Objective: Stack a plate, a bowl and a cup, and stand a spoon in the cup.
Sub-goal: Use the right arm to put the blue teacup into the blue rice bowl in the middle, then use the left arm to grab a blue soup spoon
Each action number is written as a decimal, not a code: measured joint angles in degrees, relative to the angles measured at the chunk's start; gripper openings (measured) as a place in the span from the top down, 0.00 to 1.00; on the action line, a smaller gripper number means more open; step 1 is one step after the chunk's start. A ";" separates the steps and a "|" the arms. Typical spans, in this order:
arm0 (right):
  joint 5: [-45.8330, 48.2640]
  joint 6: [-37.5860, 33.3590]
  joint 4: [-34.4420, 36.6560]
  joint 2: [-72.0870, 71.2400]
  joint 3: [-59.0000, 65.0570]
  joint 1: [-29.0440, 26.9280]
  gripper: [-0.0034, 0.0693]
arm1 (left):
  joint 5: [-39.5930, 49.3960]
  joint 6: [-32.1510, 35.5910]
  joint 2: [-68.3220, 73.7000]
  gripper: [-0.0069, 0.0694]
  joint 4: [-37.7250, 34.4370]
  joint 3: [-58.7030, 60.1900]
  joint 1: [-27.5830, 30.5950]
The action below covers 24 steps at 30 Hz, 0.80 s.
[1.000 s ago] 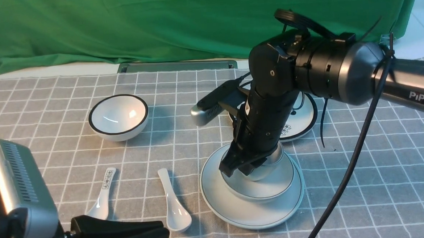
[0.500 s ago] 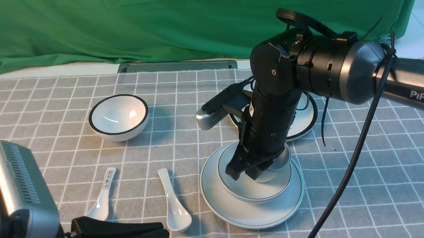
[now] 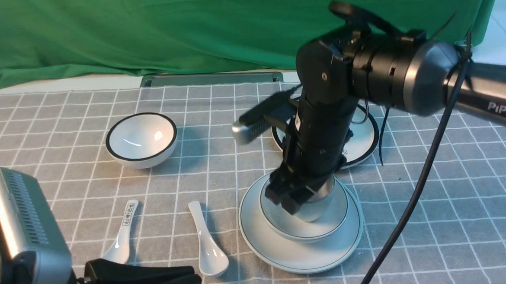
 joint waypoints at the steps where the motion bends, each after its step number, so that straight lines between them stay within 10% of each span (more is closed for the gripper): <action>1: 0.96 0.54 0.00 -0.37 -1.44 0.00 0.30 | 0.31 0.00 0.00 0.90 0.21 0.00 0.00; 10: 6.54 1.48 -0.07 -8.33 -5.70 0.00 0.62 | 2.11 -7.48 0.10 0.89 4.32 0.00 0.00; 16: 6.59 2.37 -1.49 -21.65 4.27 0.00 0.90 | 18.37 -18.49 8.78 0.89 12.22 -7.70 0.06; 24: 6.33 5.94 -5.64 -44.00 23.58 0.00 0.92 | 29.36 -19.86 33.34 0.89 13.80 -22.25 3.37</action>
